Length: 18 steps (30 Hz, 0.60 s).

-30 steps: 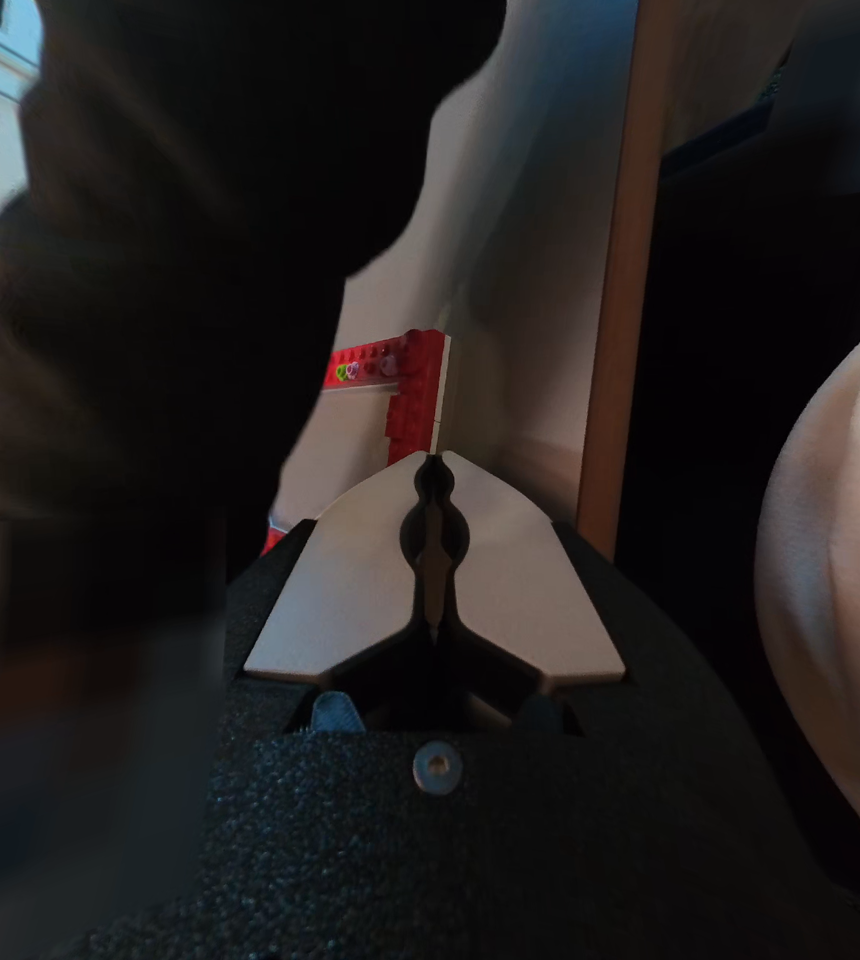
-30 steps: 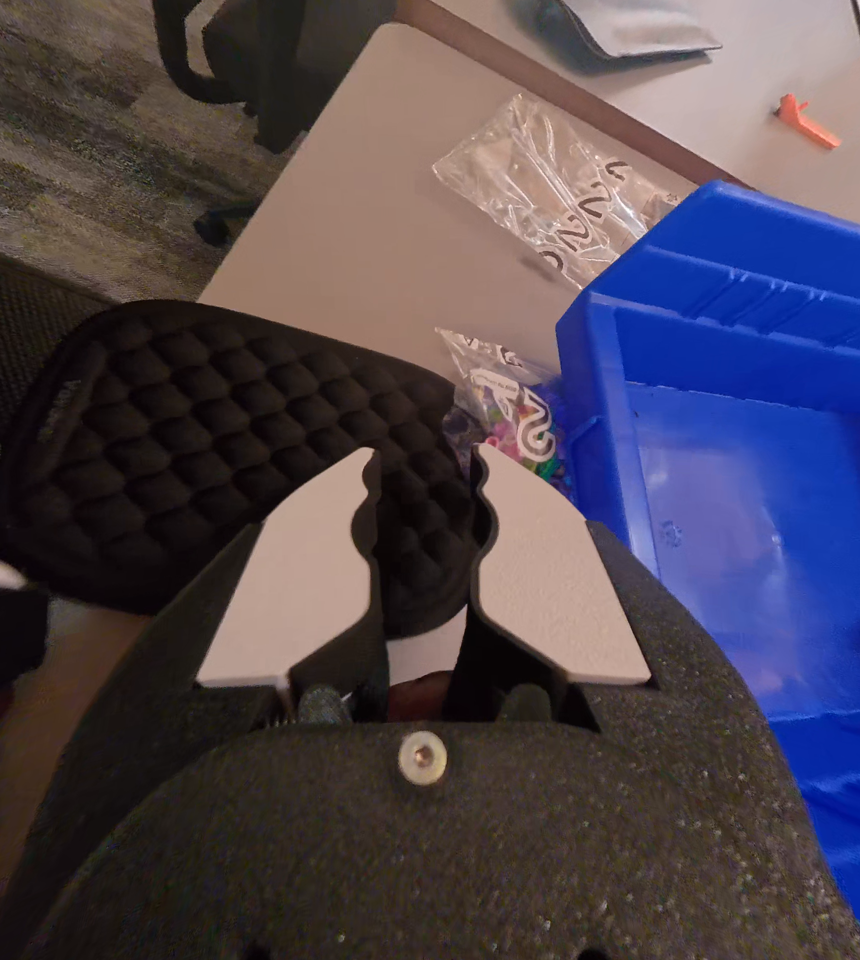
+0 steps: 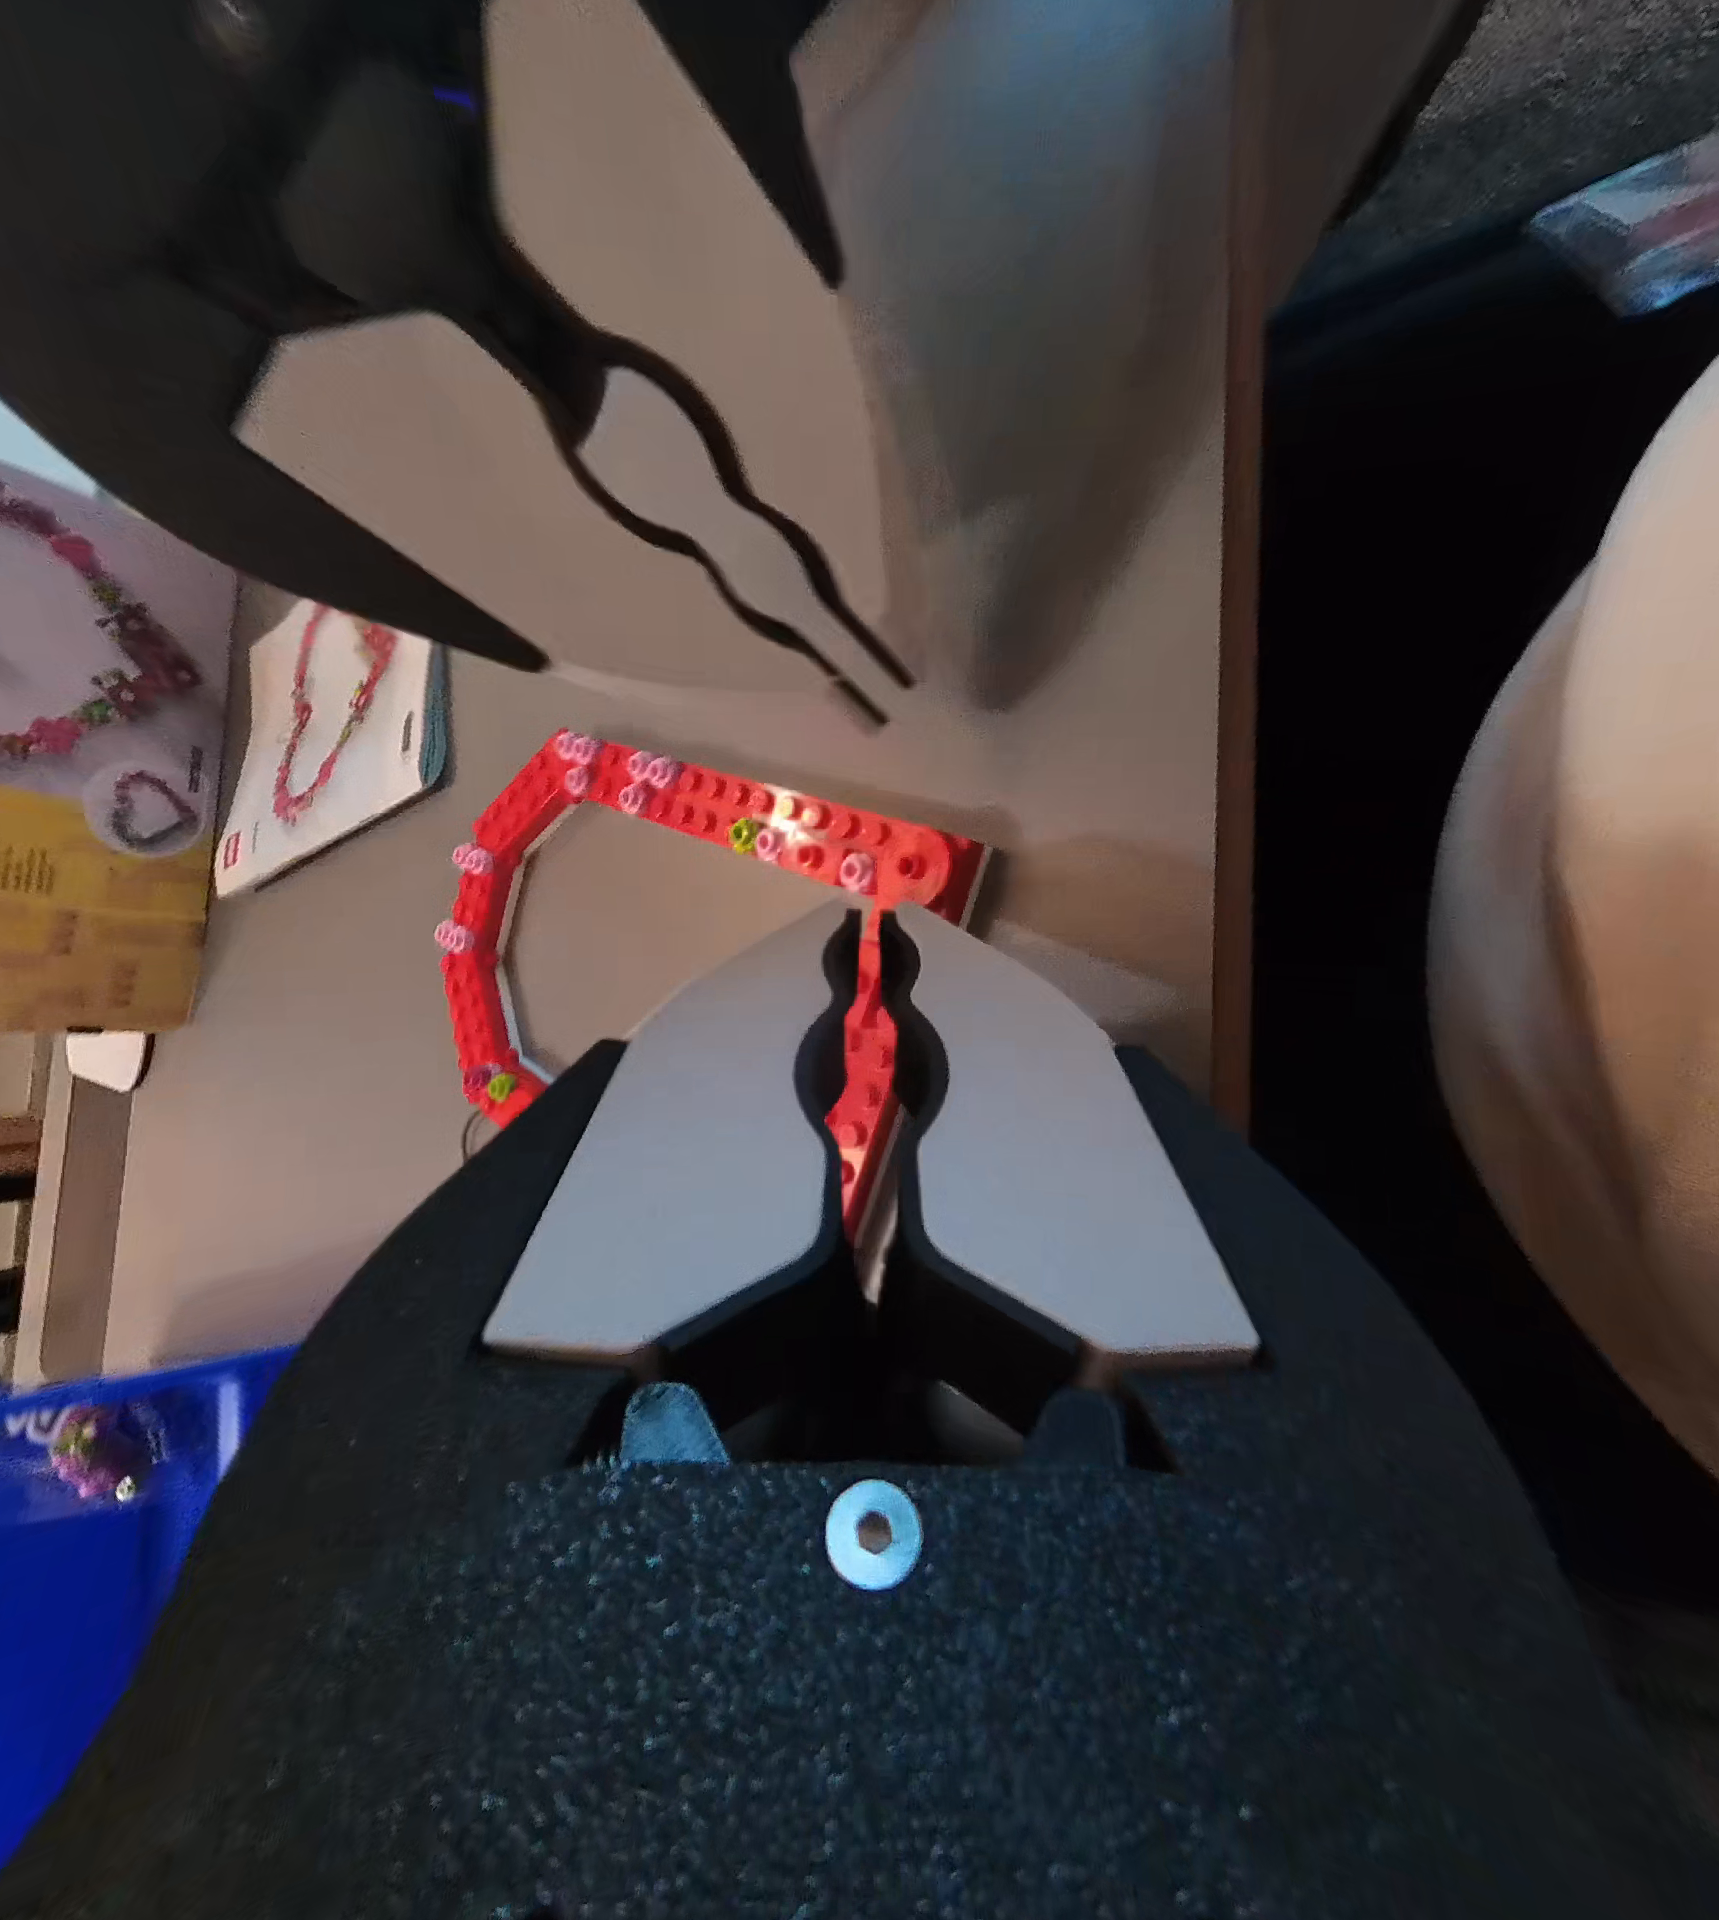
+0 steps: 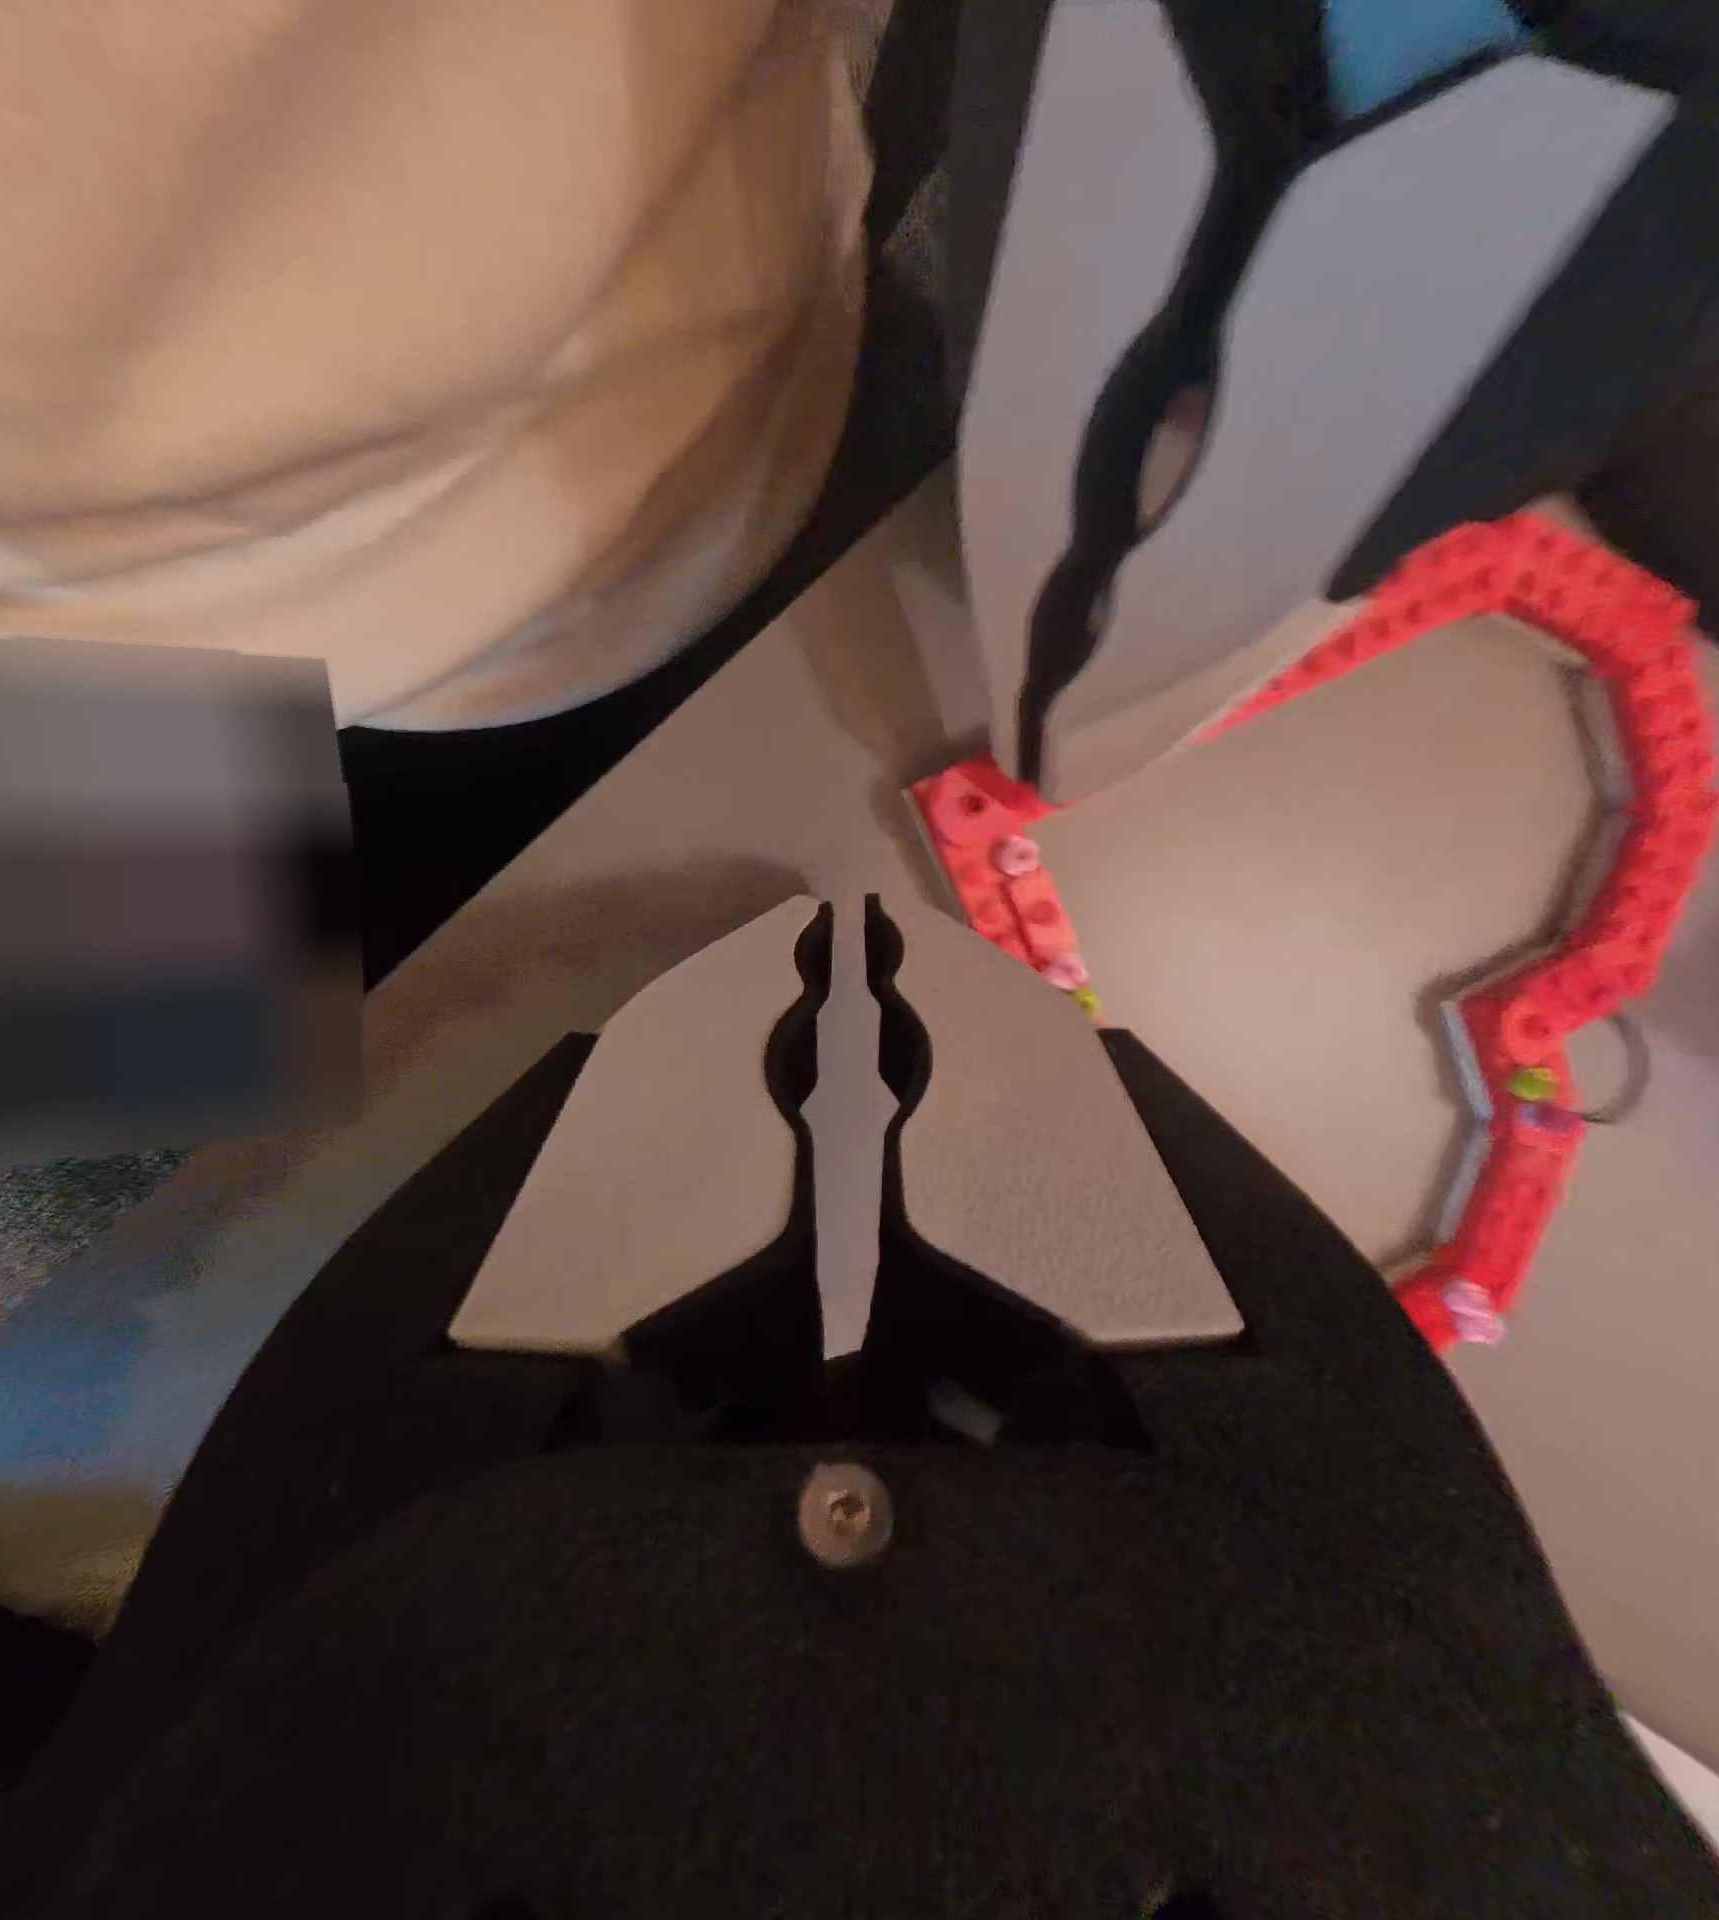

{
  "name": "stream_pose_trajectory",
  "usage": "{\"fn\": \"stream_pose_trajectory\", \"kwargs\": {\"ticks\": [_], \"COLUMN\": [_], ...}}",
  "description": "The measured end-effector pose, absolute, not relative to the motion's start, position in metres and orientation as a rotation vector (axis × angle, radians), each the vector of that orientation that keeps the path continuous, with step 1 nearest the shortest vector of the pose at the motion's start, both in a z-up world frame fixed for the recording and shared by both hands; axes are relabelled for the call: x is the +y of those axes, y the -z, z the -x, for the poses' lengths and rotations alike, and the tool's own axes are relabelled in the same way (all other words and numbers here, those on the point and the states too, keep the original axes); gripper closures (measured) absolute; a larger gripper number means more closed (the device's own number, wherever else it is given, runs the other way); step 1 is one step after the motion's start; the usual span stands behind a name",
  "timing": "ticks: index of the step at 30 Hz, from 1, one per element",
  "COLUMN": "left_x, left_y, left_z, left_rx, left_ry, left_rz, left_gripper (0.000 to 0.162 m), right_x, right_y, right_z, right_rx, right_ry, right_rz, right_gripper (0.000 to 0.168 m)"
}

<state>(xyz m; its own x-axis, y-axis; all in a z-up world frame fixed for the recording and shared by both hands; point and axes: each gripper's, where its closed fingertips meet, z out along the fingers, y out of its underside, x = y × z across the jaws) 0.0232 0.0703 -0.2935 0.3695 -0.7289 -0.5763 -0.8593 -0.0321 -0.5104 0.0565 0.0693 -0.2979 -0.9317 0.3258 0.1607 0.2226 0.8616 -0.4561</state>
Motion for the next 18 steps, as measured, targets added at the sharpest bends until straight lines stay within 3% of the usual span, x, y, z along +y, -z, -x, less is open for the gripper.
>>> {"fn": "stream_pose_trajectory", "kwargs": {"ticks": [4,18], "left_x": [0.071,0.069], "left_y": [0.286,0.299], "left_z": [-0.019,-0.019], "left_rx": [1.274,1.253], "left_ry": [-0.174,-0.136], "left_rz": [1.82,1.845], "left_gripper": [0.155,0.162], "right_x": [0.07,0.069], "right_y": [0.275,0.303], "right_z": [-0.032,-0.028], "right_rx": [-2.784,-3.174], "right_ry": [-0.766,-0.609], "right_rz": [0.348,0.35], "right_gripper": [0.16,0.16]}}
